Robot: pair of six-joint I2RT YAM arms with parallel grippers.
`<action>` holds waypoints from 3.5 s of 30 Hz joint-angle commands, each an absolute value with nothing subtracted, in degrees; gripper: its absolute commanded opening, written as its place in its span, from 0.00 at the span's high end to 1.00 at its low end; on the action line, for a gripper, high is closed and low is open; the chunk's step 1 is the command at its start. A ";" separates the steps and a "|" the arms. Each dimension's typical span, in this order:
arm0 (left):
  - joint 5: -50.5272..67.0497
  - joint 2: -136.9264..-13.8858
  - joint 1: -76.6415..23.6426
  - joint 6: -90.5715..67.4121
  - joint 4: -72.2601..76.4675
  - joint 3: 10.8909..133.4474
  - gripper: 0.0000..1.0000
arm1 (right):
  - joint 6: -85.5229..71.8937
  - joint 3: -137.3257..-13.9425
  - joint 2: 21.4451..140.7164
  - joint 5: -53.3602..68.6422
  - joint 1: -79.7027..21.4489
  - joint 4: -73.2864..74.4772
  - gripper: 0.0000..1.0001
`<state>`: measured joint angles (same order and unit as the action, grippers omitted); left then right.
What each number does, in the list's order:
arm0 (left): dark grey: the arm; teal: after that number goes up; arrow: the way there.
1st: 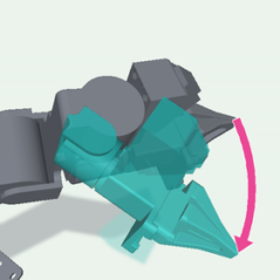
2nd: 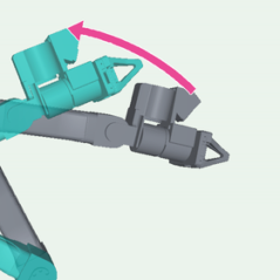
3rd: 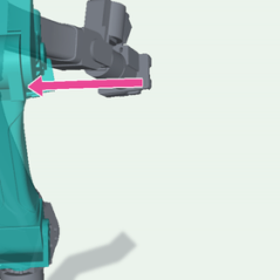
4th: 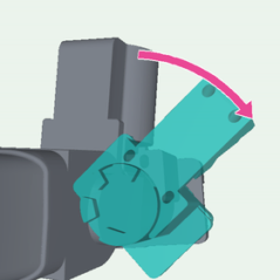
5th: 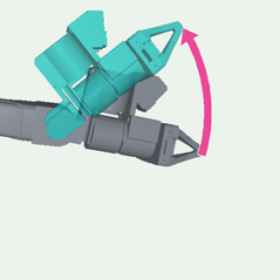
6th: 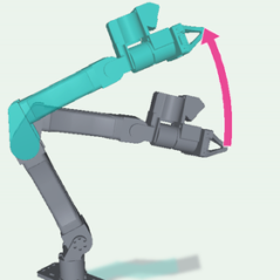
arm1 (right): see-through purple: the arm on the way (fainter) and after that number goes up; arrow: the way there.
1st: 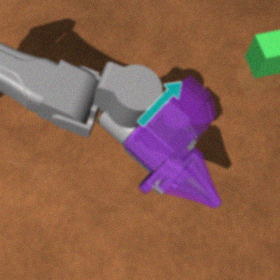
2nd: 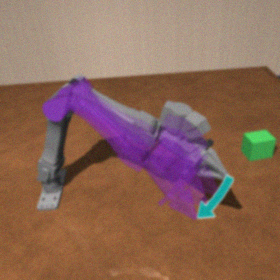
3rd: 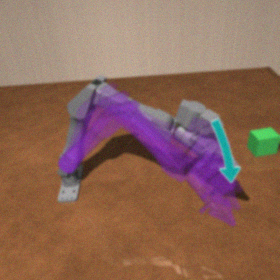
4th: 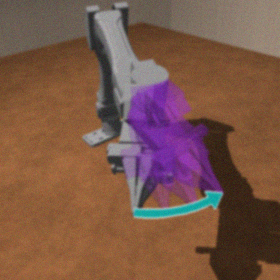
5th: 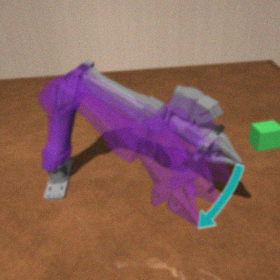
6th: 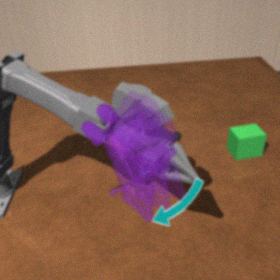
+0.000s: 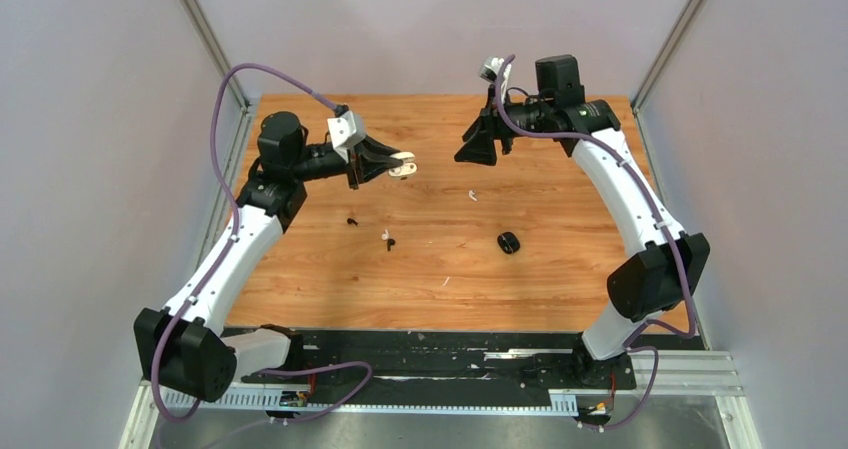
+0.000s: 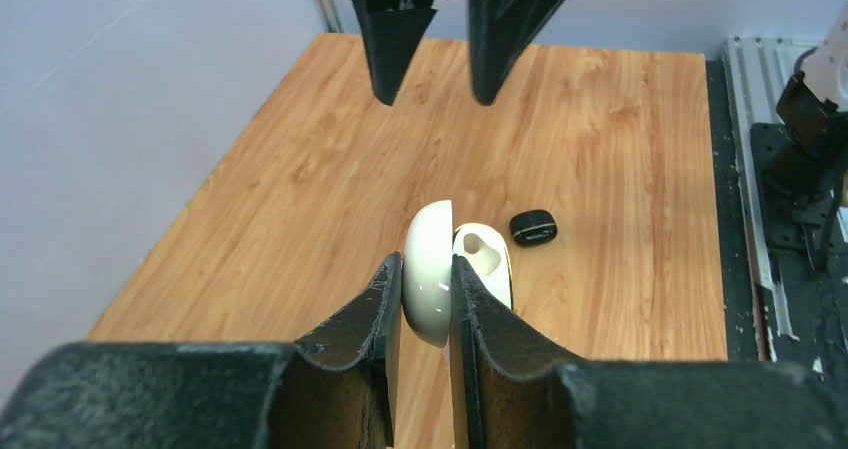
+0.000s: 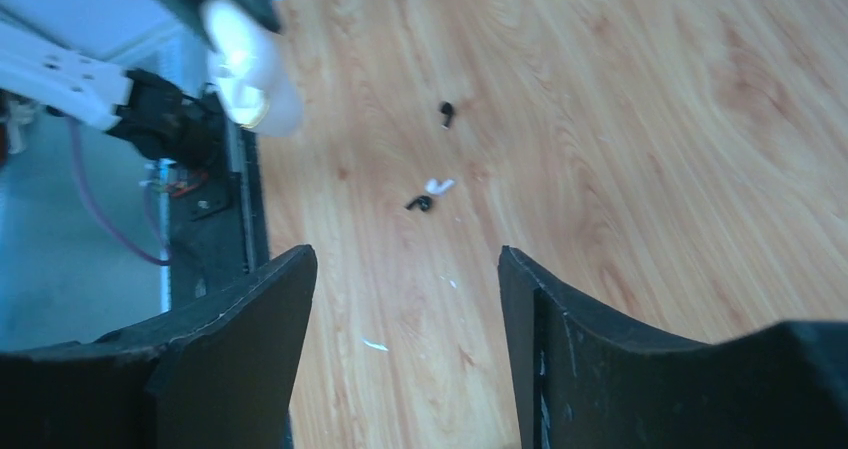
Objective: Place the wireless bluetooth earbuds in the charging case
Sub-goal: Adjust the charging case.
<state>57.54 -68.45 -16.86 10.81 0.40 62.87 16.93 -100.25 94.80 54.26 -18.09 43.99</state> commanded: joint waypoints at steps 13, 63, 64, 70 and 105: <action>64.10 -72.47 -17.05 0.34 6.91 64.95 1.00 | 14.54 -110.72 101.23 64.02 -26.49 38.32 0.47; 63.48 -76.49 -16.18 -12.21 2.34 69.23 0.45 | 26.51 -112.77 102.05 55.87 -28.94 42.69 1.00; 63.82 -77.33 -16.00 -12.96 1.88 69.85 0.46 | 26.70 -112.95 102.06 55.82 -28.92 42.69 1.00; 64.98 -80.91 -14.78 -15.08 -0.89 72.07 0.52 | 29.25 -113.68 102.06 54.92 -29.41 43.62 1.00; 68.40 -83.40 -12.92 -21.91 6.96 71.21 0.64 | 30.61 -113.82 102.13 52.38 -30.85 44.46 1.00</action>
